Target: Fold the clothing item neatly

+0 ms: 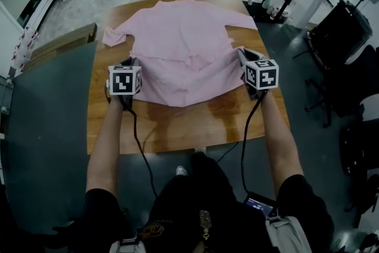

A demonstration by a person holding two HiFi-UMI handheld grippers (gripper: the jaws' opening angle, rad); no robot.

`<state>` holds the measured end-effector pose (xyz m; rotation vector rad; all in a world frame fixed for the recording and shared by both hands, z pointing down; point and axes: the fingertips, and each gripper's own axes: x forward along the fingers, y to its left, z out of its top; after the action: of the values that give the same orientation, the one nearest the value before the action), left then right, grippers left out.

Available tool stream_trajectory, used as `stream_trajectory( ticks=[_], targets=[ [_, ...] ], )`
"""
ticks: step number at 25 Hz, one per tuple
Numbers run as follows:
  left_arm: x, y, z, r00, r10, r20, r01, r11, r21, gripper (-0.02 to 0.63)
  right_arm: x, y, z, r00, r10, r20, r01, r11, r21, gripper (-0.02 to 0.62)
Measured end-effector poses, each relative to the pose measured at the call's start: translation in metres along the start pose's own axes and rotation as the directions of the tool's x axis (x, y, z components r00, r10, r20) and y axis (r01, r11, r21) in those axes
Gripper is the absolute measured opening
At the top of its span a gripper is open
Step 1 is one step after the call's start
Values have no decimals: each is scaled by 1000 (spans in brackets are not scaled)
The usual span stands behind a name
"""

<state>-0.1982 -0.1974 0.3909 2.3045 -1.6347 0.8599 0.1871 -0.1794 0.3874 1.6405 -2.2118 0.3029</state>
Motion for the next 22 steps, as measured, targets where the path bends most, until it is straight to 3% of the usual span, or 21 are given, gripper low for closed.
stream_trajectory(
  ticks=[6, 12, 22],
  targets=[
    [53, 28, -6, 993, 79, -92, -82, 996, -33, 43, 55, -42, -10, 999, 26, -20, -25, 998, 55, 26],
    [93, 52, -27, 971, 141, -194, -153, 987, -47, 43, 104, -66, -28, 995, 49, -85, -42, 996, 73, 26],
    [146, 81, -87, 928, 144, -343, -176, 982, -64, 43, 155, -95, -89, 966, 11, -257, 15, 995, 97, 26]
  ],
)
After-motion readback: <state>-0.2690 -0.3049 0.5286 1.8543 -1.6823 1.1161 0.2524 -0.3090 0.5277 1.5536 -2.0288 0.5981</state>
